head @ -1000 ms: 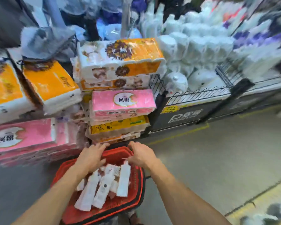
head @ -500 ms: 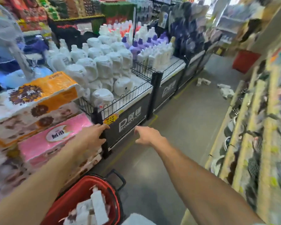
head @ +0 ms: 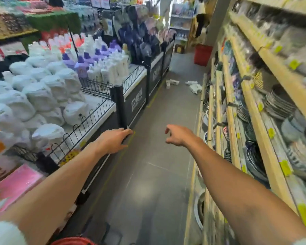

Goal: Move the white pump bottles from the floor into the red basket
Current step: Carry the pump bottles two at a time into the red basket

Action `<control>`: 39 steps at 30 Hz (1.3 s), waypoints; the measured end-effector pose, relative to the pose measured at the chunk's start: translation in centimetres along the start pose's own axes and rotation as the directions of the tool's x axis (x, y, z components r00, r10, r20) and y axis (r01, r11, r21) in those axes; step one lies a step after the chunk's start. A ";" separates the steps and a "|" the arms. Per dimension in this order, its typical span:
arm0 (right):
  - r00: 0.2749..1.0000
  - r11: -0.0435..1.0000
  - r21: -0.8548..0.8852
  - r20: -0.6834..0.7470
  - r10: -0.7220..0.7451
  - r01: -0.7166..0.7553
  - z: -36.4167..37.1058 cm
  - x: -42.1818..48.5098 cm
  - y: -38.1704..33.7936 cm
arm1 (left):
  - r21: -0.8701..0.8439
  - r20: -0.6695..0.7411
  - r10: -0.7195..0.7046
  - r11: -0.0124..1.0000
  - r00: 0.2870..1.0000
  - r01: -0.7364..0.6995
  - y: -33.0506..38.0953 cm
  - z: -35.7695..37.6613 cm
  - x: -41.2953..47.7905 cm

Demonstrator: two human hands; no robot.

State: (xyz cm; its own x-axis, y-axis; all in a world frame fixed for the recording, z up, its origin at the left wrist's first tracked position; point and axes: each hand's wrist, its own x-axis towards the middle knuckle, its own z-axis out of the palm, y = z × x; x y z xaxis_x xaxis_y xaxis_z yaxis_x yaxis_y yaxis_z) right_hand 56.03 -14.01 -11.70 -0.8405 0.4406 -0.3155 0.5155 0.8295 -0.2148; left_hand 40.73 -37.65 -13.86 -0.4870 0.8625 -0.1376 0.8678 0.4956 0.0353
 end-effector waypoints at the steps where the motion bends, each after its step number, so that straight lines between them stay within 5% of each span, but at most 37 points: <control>1: 1.000 1.000 0.009 -0.006 0.027 -0.027 -0.3 0.3 1.1 | -0.010 -0.001 0.016 1.000 1.000 -0.016 0.3 -0.2 1.4; 16: 0.982 0.978 0.101 -0.035 0.187 -0.183 -6.8 6.8 7.4 | -0.048 -0.053 0.259 0.964 0.964 -0.261 0.6 -4.3 20.0; 39: 0.971 0.972 0.012 -0.034 0.236 -0.235 -14.3 27.8 20.3 | -0.060 0.034 0.266 0.963 0.963 -0.264 -1.7 -7.0 45.3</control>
State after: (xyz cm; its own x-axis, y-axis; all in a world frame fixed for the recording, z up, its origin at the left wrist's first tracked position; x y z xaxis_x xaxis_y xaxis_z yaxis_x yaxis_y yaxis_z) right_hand 40.70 19.98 -11.65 -0.7005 0.6350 -0.3257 0.7007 0.6985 -0.1452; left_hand 16.48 1.28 -13.18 -0.2347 0.9593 -0.1569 0.9581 0.2556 0.1292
